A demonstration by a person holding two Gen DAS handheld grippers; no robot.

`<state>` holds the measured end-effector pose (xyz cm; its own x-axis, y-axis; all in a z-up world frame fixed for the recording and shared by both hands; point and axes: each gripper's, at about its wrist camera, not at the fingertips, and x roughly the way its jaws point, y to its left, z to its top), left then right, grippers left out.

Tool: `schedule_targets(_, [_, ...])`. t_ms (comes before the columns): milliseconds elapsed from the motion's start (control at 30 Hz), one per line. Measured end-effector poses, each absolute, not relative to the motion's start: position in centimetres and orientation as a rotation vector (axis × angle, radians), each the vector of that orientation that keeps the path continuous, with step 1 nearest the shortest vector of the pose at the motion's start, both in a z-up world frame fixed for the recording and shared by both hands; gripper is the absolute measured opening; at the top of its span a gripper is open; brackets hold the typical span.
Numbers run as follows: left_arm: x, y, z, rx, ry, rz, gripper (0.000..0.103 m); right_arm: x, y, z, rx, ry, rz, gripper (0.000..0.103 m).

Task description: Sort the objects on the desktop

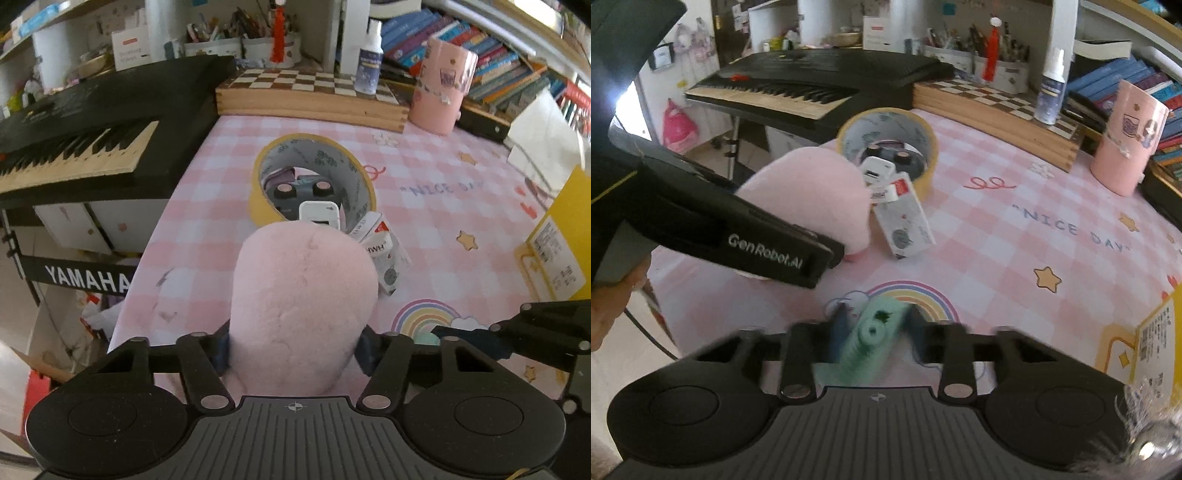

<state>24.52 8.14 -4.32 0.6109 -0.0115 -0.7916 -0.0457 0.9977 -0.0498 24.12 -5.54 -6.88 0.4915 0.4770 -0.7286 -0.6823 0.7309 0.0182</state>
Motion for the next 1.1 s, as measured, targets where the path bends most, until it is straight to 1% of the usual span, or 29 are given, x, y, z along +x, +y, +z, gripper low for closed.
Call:
schedule_targets(233, [21.8, 8.8, -2.9, -0.110, 0.870, 0.023, 0.058, 24.0, -5.8, -6.8, -0.272, 0.808, 0.662, 0.024])
schedule_targets(267, [21.4, 8.9, -2.7, -0.117, 0.866, 0.023, 0.058, 23.8, -5.9, -6.8, -0.275, 0.810, 0.657, 0.026])
schedule_targets(333, [20.7, 9.0, -2.5, -0.128, 0.861, 0.021, 0.058, 23.4, -6.0, -6.8, -0.279, 0.815, 0.645, 0.032])
schedule_targets(400, [20.0, 9.1, -2.3, -0.136, 0.855, 0.016, 0.058, 23.0, -6.1, -6.8, -0.286, 0.816, 0.636, 0.033])
schedule_targets(467, [19.5, 9.1, -2.2, -0.140, 0.852, 0.014, 0.058, 22.8, -6.0, -6.8, -0.288, 0.815, 0.631, 0.033])
schedule_targets(500, [19.2, 9.2, -2.2, -0.143, 0.849, 0.014, 0.058, 22.8, -6.0, -6.8, -0.286, 0.817, 0.638, 0.024])
schedule_targets(533, [19.0, 9.3, -2.1, -0.147, 0.846, 0.015, 0.058, 22.8, -5.9, -6.8, -0.286, 0.816, 0.647, 0.023])
schedule_targets(700, [17.4, 9.7, -0.6, -0.171, 0.794, 0.007, 0.058, 22.1, -6.2, -5.7, -0.260, 0.789, 0.609, 0.023])
schedule_targets(967, [14.2, 9.1, 1.9, -0.193, 0.714, -0.070, 0.058, 18.2, -8.3, -0.8, -0.180, 0.681, 0.559, 0.023])
schedule_targets(1100, [12.3, 8.6, 3.0, -0.204, 0.678, -0.130, 0.058, 15.9, -9.9, 1.1, -0.122, 0.670, 0.515, 0.023])
